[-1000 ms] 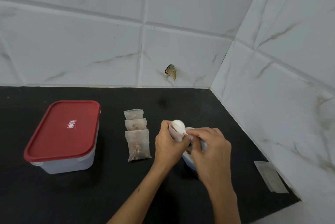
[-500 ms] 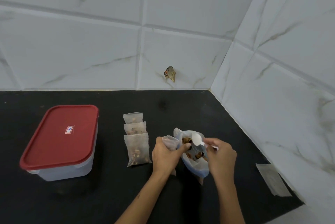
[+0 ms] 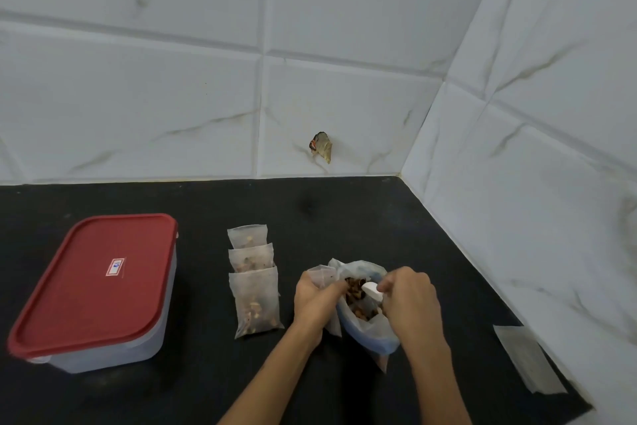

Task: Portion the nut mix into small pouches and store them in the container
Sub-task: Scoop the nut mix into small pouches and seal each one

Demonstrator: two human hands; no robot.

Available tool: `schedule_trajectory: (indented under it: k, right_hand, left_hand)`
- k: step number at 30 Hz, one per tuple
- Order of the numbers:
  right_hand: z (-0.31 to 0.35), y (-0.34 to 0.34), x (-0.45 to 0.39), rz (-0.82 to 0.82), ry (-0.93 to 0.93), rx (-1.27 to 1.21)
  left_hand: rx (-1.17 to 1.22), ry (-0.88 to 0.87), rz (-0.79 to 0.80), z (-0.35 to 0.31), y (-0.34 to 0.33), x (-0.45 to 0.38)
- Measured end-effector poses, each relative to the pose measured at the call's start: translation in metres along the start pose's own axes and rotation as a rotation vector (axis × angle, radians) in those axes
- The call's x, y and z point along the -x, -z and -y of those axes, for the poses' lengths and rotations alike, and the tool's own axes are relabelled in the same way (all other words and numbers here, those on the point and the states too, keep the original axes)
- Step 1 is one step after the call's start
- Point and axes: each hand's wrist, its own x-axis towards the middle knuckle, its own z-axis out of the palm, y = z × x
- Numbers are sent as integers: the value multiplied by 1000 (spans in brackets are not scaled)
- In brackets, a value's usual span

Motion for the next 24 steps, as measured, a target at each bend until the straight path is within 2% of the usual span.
schedule_trajectory:
  k: [1,5,7,9,12,16,20,24]
  right_hand:
    - [4,-3,0,-4,1,7]
    - [8,-26,2,-200,95,-85]
    - [5,-31,1,-160,143,-125]
    - [-1,-27,-2,-47,170,-137]
    - [-14,-18,-6,90,190,-54]
    - [-21,-9,-13,0,170,-96]
    - [-13,-23,-8,-79,289,-233]
    - [-18,-28,-4,19,327,-208]
  left_hand:
    - [6,3,4,1,1,-1]
    - [-12,-6,49,1,-1,-3]
    - [-1,0,58,1,-2,-2]
    - [24,-2,58,1,-1,-2]
    - [49,0,62,3,-1,-4]
    - [47,28,72,0,-1,-5]
    - [12,61,9,0,0,1]
    - [36,100,20,3,1,4]
